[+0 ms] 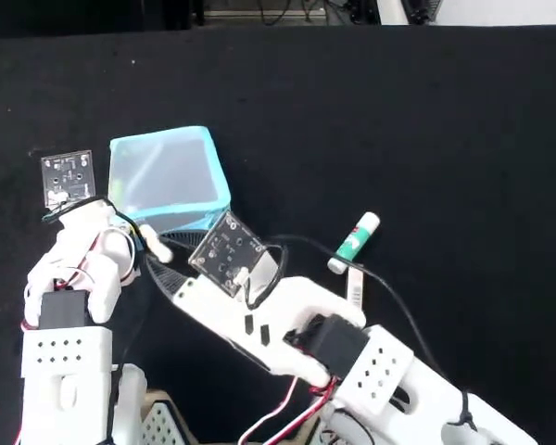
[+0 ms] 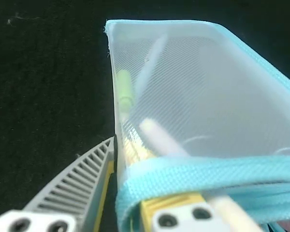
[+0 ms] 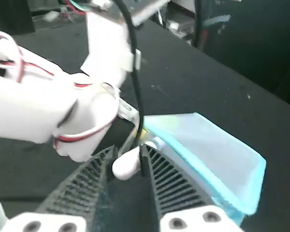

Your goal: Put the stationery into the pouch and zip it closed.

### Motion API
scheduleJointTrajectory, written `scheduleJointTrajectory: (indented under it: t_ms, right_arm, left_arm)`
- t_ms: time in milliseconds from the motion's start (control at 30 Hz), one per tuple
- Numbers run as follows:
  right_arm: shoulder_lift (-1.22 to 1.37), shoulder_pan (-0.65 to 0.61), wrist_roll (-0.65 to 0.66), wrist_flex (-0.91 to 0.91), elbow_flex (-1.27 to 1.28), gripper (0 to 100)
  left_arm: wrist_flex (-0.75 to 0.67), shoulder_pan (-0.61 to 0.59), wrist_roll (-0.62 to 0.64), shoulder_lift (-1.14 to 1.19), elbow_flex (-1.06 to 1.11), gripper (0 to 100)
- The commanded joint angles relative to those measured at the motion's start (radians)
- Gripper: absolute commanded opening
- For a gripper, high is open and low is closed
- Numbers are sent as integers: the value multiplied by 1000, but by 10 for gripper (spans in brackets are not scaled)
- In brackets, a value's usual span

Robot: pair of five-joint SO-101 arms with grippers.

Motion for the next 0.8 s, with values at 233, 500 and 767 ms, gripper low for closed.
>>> scheduleJointTrajectory:
  t_ms: [233,500,767]
  right_arm:
    - [-4,-34,2,-8,51,11]
    - [-2,69,86,361,-213,11]
    - [5,86,155,439,-260,10]
  left_arm:
    - [-5,-5,-11,8,-27,30]
    - [-8,-5,-11,8,-27,30]
    - [-5,-5,-11,8,-30,30]
